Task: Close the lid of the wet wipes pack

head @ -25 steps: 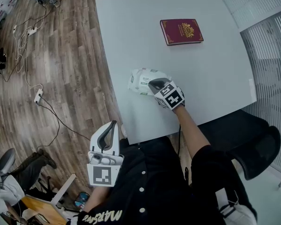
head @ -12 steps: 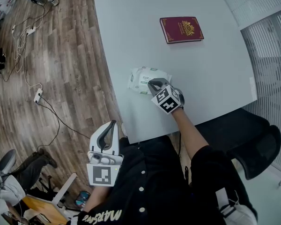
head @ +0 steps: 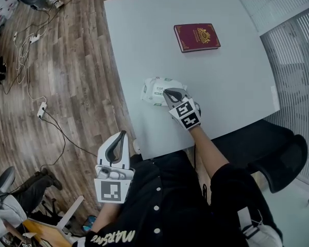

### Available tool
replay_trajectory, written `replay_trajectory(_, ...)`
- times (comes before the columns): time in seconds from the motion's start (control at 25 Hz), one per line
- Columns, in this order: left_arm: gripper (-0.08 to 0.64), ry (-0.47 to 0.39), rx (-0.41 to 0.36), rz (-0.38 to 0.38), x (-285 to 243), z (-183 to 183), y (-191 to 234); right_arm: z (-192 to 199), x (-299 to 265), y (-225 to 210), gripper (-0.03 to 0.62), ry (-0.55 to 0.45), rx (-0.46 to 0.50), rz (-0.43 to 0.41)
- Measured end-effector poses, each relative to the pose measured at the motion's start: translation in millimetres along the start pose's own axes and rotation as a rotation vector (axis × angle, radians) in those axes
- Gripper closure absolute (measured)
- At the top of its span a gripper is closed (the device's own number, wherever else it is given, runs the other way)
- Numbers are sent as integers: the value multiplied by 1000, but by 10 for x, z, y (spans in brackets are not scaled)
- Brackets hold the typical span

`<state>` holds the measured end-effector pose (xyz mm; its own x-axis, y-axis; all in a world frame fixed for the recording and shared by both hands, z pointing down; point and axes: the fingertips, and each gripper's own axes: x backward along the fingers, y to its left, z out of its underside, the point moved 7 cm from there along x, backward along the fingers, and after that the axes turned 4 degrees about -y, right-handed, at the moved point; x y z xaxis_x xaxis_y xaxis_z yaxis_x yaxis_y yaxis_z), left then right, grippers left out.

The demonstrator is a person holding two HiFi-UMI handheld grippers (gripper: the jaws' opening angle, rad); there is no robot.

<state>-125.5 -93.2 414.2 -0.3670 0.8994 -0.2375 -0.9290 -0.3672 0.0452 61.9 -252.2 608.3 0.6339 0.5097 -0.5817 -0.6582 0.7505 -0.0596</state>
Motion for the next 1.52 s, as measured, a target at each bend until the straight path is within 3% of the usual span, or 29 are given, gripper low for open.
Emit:
replay_trajectory(0.12,551,-32,4,8,-20,-66,26,-232,229,-34,557,-86,-39,41)
replay_trajectory(0.6,551,-141,15,49,-57,-360,193,-1009,1438,-1,558,-410,-38,216)
replay_trajectory(0.88,551,-228,-63,36,-71,-596,437,-1133,2114,52,558,-552,-62,320)
replay_trajectory(1.12,551,-262,-49,33,-38,-743,519,-1148,2674,122,559,-643,-50,434)
replay_trajectory(1.4,551,-306,-80,31,-61,-865,622,-1132,3152,135,558,-755,-141,533)
replay_trajectory(1.52,551,-331,-113,22,-47,-920,682,-1127,3286,148,558,-779,-127,584)
